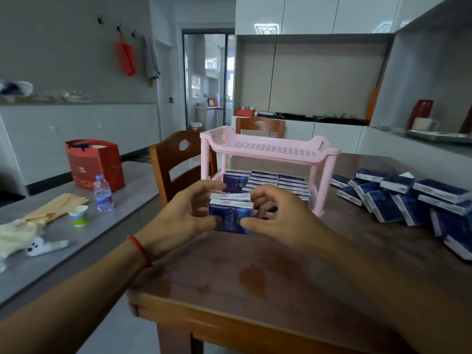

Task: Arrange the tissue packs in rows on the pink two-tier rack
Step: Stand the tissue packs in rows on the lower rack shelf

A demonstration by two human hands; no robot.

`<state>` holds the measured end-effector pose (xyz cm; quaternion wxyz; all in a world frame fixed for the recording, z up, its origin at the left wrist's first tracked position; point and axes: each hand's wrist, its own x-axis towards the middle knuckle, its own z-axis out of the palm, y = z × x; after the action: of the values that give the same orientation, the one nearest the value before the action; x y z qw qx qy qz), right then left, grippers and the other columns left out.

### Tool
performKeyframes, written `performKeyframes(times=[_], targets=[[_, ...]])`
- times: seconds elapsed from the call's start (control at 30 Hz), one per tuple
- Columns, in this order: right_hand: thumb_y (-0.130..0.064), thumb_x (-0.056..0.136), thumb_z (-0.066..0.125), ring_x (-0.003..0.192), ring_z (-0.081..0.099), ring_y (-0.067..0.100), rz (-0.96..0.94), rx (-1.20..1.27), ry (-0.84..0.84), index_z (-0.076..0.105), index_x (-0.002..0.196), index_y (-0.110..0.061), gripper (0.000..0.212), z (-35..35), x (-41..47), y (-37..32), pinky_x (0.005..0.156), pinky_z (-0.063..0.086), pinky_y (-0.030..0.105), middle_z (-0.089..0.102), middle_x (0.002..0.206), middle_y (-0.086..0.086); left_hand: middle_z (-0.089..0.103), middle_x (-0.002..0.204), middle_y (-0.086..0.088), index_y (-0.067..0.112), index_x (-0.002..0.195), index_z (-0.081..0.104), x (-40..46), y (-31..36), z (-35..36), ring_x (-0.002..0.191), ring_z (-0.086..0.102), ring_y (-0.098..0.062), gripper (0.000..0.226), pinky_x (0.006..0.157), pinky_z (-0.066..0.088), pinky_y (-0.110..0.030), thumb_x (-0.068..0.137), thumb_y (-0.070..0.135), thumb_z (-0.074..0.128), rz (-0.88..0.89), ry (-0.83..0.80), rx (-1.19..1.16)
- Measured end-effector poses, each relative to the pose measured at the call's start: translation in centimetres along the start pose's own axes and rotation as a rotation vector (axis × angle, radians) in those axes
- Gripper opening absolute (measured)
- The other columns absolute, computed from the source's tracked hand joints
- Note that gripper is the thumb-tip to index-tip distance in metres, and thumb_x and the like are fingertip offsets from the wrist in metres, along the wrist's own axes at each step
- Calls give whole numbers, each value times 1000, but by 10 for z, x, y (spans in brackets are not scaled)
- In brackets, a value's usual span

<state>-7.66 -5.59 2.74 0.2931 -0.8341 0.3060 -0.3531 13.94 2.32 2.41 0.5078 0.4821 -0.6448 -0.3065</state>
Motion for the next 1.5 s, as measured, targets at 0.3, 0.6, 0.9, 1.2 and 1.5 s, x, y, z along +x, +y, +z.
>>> performKeyframes(times=[0.3,0.6,0.9,1.2,1.5], targets=[[-30,74,86,94,63,12,81,-112,147,61,108,-23,43,-8,56,0,78,51,20,67,100,-9,49,124,17,31,129,45,16,-30,-10,111,52,-5,55,84,48,-15,84,27,76,-38,330,300],[-50,67,81,98,65,12,170,-225,216,60,98,-37,41,18,86,9,97,47,51,68,96,-19,48,123,12,39,119,39,17,-41,-11,112,51,-10,50,87,49,-22,83,39,74,-52,340,388],[-41,71,85,93,65,14,261,-230,99,62,100,-25,40,9,114,15,93,55,43,67,95,-9,50,122,10,37,117,40,20,-44,-11,111,53,-13,46,87,48,-22,85,38,73,-66,343,380],[-50,75,75,118,44,30,362,-647,15,64,100,-31,33,18,124,15,85,29,40,54,118,3,52,121,9,35,119,41,20,-48,-12,107,54,-12,46,77,42,-13,85,37,72,-61,346,374],[-58,72,74,129,40,31,235,-984,-62,50,132,-27,71,36,132,13,105,32,56,47,138,8,51,122,10,35,121,40,22,-47,-11,107,53,-10,48,72,38,-10,85,36,73,-74,332,391]])
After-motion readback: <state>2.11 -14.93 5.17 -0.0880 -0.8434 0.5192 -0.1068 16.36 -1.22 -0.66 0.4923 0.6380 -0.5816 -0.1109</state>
